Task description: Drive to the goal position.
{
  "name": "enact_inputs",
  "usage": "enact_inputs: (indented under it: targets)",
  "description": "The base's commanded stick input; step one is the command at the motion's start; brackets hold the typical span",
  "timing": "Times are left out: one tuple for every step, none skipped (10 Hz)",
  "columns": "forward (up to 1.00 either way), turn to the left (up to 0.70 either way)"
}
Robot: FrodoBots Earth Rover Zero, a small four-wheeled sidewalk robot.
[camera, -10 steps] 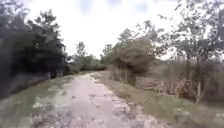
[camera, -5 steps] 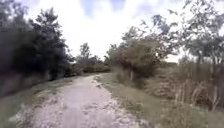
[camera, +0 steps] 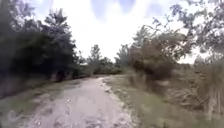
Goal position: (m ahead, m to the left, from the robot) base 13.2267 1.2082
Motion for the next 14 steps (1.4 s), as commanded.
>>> enact_inputs:
  targets:
    - [1.00,0.00]
    - [1.00,0.00]
    - [1.00,0.00]
    - [1.00,0.00]
    - [1.00,0.00]
    - [1.00,0.00]
    - [1.00,0.00]
    - [1.00,0.00]
    - [1.00,0.00]
    - [1.00,0.00]
    - [1.00,0.00]
    - [1.00,0.00]
    - [1.00,0.00]
    - [1.00,0.00]
